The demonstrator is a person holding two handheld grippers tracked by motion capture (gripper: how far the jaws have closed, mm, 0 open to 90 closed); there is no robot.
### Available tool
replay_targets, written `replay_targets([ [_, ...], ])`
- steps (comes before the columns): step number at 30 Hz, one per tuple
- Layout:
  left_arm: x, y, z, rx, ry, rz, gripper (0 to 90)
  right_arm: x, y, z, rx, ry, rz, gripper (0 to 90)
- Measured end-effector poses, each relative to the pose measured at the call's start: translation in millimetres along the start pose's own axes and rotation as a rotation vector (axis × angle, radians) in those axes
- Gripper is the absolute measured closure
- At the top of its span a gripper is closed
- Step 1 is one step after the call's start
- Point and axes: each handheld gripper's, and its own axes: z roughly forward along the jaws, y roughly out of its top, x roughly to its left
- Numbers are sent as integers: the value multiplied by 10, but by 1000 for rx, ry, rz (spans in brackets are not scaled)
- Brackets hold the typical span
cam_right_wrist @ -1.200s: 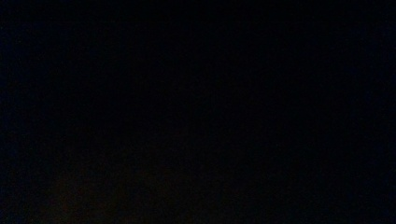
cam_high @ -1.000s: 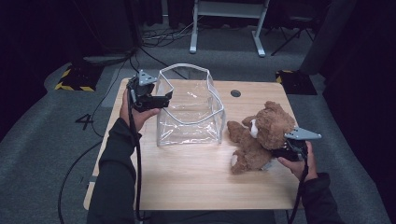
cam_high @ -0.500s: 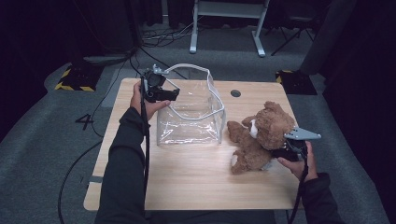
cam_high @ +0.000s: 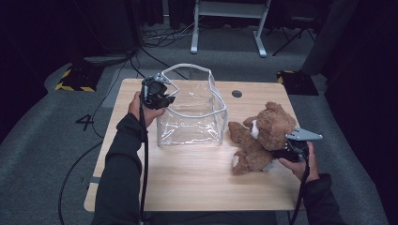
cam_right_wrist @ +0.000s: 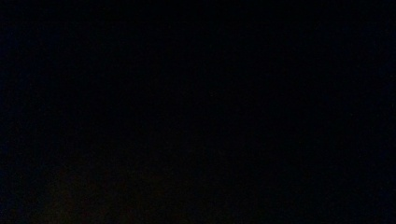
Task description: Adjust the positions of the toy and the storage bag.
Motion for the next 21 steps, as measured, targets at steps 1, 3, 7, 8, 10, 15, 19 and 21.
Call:
replay_targets([
  [1,-21,-8,-5,-6,-6,8,852,-3,-1,-1,-1,0,2,390],
  [3,-63,-35,-25,-23,-23,18,854,-8,-2,-5,-2,-4,6,392],
  [7,-105,-87,-71,-48,-66,29,855,-16,-4,-13,-3,-5,10,403],
  [8,-143,-122,-100,-63,-88,34,856,-19,-3,-18,-3,-4,8,411],
  [10,-191,-151,-120,-75,-118,40,856,-25,-4,-25,-4,-7,11,420],
  [15,-416,-155,-124,-90,-186,102,857,-44,-7,-47,-3,-12,7,440],
  [19,-594,-122,-93,-93,-216,137,857,-67,-12,-65,-3,-23,9,454],
  [21,-696,-103,-68,-96,-241,163,857,-86,-19,-83,-1,-28,8,459],
])
